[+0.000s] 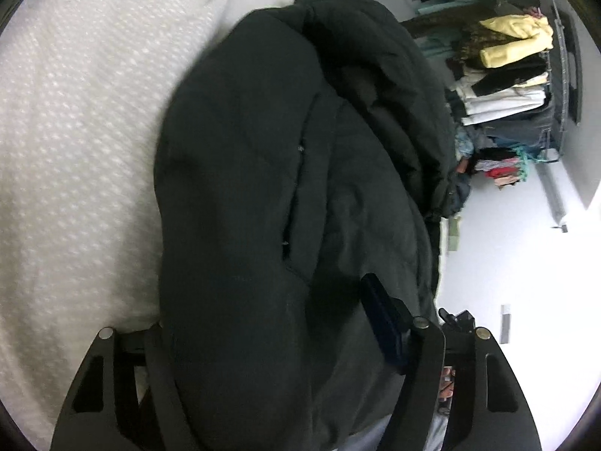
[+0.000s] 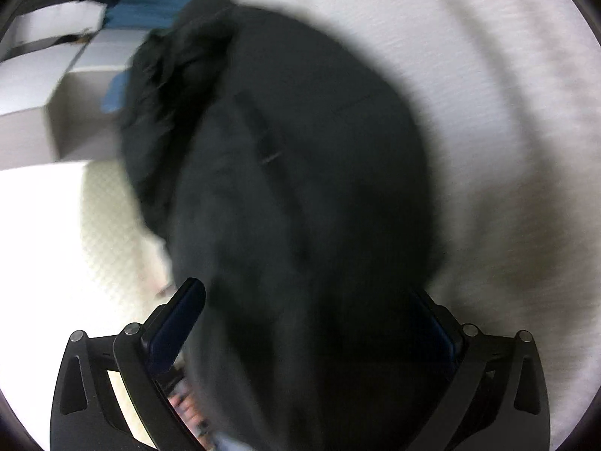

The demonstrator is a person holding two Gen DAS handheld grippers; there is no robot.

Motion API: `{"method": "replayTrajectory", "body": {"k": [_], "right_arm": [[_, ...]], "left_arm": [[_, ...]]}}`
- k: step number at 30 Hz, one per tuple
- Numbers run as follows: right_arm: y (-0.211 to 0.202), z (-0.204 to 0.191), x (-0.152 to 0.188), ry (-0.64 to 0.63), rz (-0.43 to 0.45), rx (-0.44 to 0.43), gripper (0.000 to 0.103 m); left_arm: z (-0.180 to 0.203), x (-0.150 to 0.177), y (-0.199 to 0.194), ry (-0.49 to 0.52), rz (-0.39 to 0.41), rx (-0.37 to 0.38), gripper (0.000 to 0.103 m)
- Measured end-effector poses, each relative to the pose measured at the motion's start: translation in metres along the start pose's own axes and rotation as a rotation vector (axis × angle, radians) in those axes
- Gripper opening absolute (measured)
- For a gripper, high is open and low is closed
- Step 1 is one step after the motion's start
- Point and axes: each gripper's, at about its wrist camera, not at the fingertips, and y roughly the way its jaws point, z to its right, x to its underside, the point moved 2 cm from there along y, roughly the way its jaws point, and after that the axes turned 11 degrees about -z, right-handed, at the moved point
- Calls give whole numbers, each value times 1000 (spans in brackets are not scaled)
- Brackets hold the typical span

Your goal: Fold large clothes

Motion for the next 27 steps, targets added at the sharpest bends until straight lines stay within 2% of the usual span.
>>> {"method": "replayTrajectory", "body": {"k": [2,5,6,7,9,10,12,15,20,27], "right_arm": [[0,-14,3,-68,-3,-58,97],[-8,-33,8,-159,24,-108,78],[-11,-38,10,-183,35,-120,66],[-14,-41,11,-202,46,-128,48],[-20,-46,14,-230,73,-138,26],[-22,-50,14,-246,86,-145,19],[-32,-56,19,-290,124,-133,14],[-47,-69,33,-363,181,-126,10],[-64,-89,55,-428,225,-137,9],[-119,-87,104,-486,254,-181,8]], "left_arm": [[3,-1,0,4,5,51,63],[3,-2,-4,14,23,98,47],[7,-2,-5,25,32,118,41],[10,-2,-7,38,40,130,38],[16,-1,-13,59,59,150,25],[18,0,-15,65,67,155,21],[25,2,-17,75,86,169,9],[30,7,-26,86,108,191,6],[41,21,-64,112,161,231,4],[58,53,-131,155,203,283,3]]}}
